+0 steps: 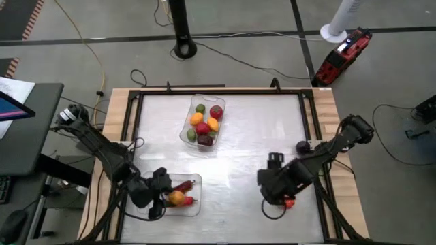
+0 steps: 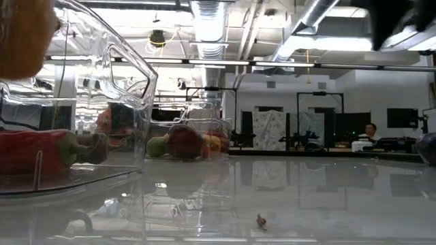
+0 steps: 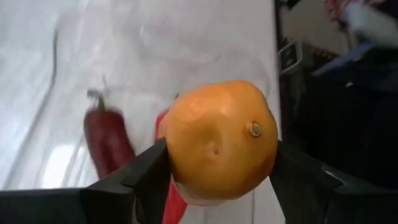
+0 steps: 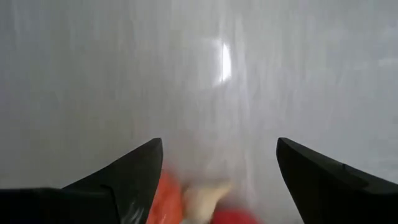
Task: Sort produce into baskets
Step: Put the potato into the bottom transparent bin, then put the squash into the bottom transparent bin, then put the garlic into the bottom transparent bin
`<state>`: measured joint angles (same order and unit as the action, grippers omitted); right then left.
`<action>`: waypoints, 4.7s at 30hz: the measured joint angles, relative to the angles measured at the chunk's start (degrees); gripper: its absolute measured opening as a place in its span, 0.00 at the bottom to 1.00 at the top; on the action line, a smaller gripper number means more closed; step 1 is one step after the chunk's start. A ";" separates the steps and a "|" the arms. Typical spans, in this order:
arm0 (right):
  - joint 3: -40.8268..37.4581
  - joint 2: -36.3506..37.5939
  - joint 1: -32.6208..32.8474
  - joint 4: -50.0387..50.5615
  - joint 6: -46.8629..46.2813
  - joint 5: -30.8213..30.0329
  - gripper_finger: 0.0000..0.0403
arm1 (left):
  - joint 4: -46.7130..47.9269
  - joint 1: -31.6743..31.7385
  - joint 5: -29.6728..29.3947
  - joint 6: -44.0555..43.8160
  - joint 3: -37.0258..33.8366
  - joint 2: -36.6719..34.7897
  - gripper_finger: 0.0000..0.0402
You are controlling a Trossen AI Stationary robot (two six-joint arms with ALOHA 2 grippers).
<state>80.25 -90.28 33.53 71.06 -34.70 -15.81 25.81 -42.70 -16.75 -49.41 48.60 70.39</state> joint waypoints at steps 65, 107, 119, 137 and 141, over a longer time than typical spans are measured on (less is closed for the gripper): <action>-16.99 -0.22 8.11 -18.66 -5.84 5.05 0.79 | 21.66 -2.23 -16.17 2.33 10.82 2.64 0.89; 13.12 -25.04 -16.35 -54.96 42.16 13.99 0.94 | 21.22 -5.46 -40.51 8.45 16.41 0.83 0.89; 4.59 -16.44 -4.55 -14.31 16.90 9.88 0.89 | 21.52 -5.34 -37.07 6.25 16.37 0.83 0.89; -18.01 -7.45 6.46 -5.39 -5.41 7.93 0.80 | 21.62 -3.86 -36.02 6.69 16.37 0.83 0.89; -21.54 -7.48 6.46 -7.43 -5.43 7.98 0.78 | 21.77 -3.57 -35.86 6.69 16.37 0.83 0.89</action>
<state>58.71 -97.76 39.99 63.64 -40.13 -7.82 47.57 -46.27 -52.61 -42.72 64.97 71.22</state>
